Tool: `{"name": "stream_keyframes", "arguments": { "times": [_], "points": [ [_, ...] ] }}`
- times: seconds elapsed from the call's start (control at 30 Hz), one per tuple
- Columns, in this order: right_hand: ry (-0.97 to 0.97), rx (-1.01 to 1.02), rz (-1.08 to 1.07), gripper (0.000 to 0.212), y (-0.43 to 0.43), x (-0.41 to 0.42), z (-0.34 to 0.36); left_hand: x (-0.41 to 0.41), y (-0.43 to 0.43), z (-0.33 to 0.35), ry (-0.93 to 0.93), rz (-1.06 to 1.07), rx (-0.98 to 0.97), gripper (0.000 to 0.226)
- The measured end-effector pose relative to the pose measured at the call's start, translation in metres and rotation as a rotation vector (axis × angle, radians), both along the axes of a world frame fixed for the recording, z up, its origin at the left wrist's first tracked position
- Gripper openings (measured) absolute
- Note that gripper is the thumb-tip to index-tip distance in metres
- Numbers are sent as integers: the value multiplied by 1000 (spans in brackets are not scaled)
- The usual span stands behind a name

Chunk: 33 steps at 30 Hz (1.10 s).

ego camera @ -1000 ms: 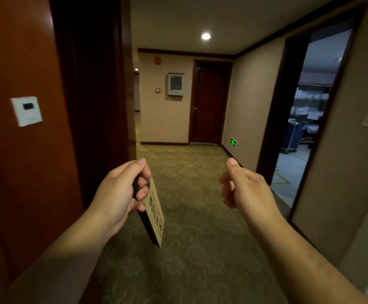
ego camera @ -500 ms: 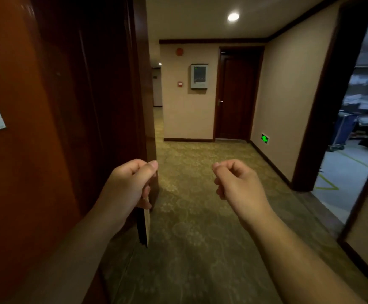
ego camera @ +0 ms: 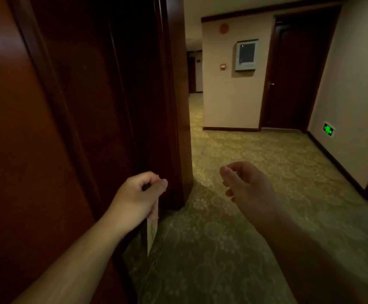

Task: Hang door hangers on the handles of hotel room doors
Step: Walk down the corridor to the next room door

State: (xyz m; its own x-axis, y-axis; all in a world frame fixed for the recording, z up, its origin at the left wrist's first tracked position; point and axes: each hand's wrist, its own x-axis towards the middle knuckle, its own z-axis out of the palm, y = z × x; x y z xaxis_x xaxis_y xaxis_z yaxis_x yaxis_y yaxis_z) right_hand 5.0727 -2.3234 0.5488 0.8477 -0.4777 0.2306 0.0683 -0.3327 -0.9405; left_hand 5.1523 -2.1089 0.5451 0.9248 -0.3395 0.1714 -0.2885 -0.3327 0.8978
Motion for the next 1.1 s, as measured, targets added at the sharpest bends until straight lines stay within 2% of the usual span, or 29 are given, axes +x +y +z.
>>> {"name": "stream_keyframes", "arguments": {
  "times": [0.17, 0.4, 0.53, 0.7, 0.8, 1.1],
  "points": [
    [11, 91, 14, 26, -30, 40, -16, 41, -38, -14, -82, 125, 27, 29],
    [-40, 59, -6, 28, -65, 132, -5, 129, -75, -6, -221, 174, 44, 36],
    [-37, -5, -20, 31, -78, 208, 9, 199, -92, 6, -274, 167, 6, 31],
    [-73, -39, -44, 33, -90, 294, 16, 284, -105, 18, -291, 181, -16, 32],
    [-82, 20, -3, 31, -94, 343, 18, 330, -107, 19, -296, 187, -77, 36],
    [-75, 92, 184, 35, -100, 507, -2, 456, -106, 1, -127, 319, -204, 38]
  ]
}}
